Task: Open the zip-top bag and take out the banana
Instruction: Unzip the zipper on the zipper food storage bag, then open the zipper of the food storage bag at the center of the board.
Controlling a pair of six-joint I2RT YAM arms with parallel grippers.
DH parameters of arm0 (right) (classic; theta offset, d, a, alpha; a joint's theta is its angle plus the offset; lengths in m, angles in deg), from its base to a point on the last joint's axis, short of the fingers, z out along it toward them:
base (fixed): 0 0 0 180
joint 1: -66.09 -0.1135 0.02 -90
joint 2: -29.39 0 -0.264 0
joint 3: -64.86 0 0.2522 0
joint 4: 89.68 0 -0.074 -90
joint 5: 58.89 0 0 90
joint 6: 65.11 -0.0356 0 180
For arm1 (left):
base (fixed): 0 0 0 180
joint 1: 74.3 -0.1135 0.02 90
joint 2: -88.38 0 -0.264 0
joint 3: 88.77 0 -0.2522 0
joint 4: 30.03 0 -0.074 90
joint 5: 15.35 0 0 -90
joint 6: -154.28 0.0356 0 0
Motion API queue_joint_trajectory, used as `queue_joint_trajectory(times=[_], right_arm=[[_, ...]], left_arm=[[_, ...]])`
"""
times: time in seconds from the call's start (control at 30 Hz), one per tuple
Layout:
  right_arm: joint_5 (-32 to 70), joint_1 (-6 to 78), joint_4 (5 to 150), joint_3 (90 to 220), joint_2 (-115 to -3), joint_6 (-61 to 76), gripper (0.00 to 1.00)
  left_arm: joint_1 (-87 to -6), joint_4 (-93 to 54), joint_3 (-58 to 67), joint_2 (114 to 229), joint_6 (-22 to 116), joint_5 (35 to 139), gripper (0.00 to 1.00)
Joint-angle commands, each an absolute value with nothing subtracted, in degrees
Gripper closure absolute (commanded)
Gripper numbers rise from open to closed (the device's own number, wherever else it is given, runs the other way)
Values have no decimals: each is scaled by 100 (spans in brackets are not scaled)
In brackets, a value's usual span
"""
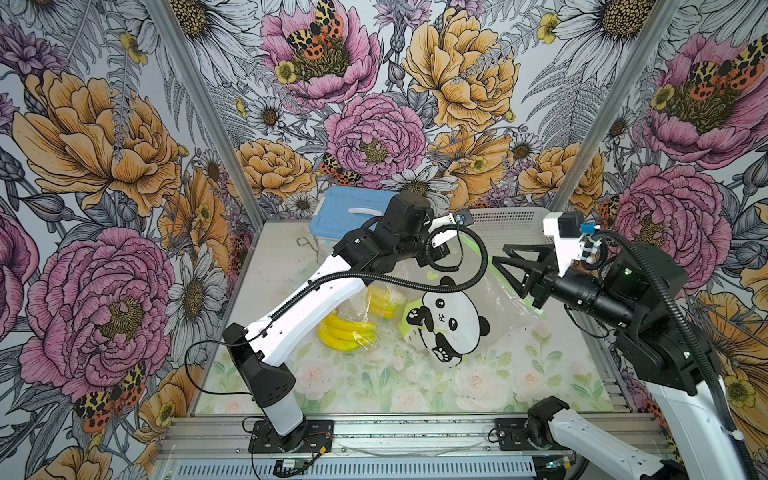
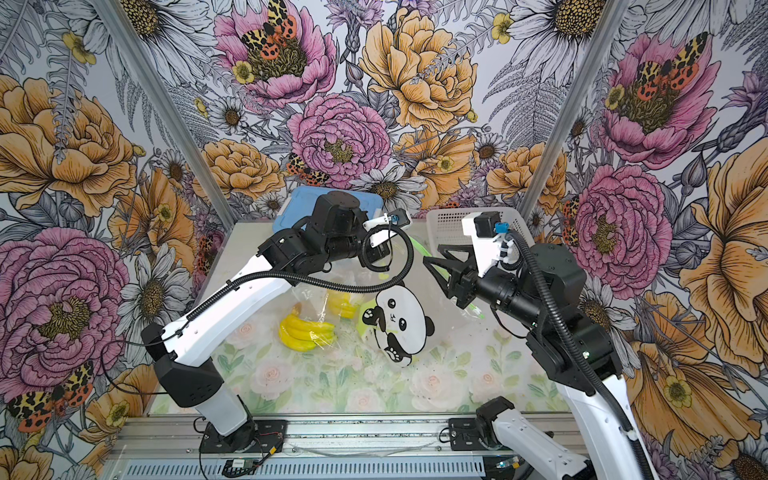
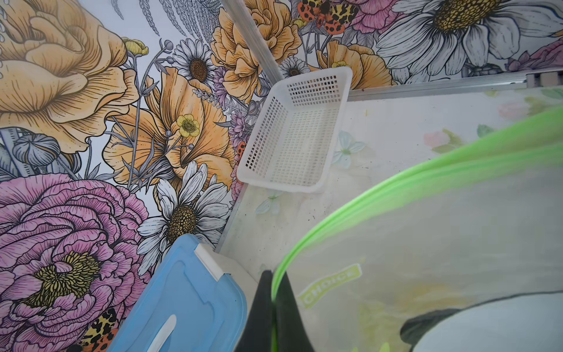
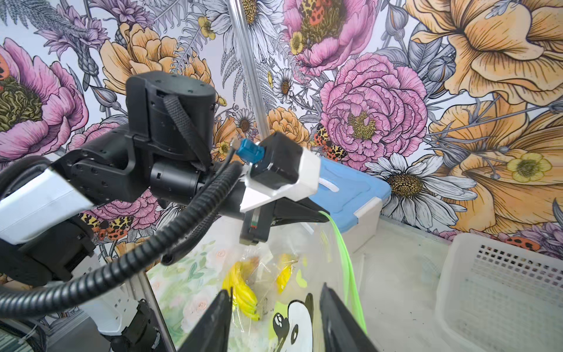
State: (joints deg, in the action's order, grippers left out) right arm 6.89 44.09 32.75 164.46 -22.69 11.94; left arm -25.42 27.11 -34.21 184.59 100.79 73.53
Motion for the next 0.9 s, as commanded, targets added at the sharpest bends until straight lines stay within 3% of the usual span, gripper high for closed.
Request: queue_joint_trajectory(times=[0.0, 0.57, 0.7, 0.87], right_arm=[[677, 4667, 2953, 16778, -2541, 904, 50], [-886, 5211, 2915, 15909, -2651, 709, 67], [-1024, 5021, 2934, 15880, -2708, 648, 67], [-914, 4208, 2980, 15822, -2863, 640, 65]], left_arm=[[-2554, 2478, -3295, 18237, 10173, 7421, 100], [-2640, 2480, -1838, 16870, 10439, 7429, 100], [-2869, 2476, -1466, 16477, 10283, 7509, 100], [-3011, 2477, -1236, 16224, 10185, 7486, 100]])
